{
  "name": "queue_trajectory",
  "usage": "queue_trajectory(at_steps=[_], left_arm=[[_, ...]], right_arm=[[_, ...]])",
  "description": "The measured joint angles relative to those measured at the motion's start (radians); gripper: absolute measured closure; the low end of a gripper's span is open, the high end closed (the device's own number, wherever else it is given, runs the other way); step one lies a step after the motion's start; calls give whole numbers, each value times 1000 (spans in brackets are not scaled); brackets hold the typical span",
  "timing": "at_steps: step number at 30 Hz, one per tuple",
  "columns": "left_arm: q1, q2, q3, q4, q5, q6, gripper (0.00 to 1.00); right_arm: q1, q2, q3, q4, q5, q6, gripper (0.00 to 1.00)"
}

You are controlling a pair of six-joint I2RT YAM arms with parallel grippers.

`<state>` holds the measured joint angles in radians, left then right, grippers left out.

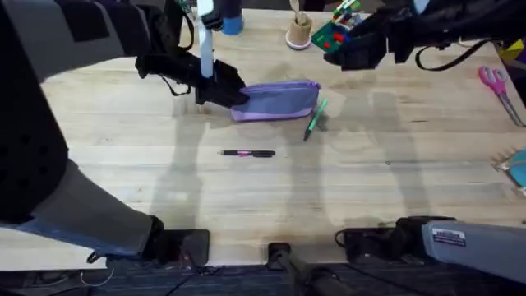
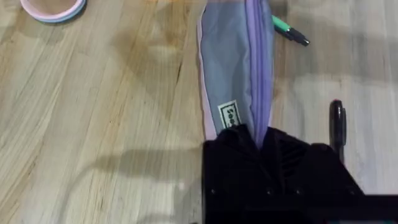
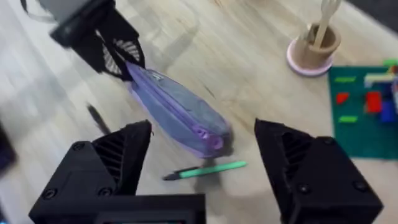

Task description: Unzip the bag, pick up the pens from the table one at a time and place them inside, then zip the bag closed.

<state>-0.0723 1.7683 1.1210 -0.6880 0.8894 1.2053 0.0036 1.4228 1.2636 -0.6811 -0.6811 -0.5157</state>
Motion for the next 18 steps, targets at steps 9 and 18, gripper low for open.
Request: queue_trajectory(at_steps=[9,18], left_arm=[[0,0,0,0,0,0,958],[0,0,0,0,0,0,958]], right_arm=[[0,0,0,-4,-1,322,6],[0,0,0,-4,-4,406,6]])
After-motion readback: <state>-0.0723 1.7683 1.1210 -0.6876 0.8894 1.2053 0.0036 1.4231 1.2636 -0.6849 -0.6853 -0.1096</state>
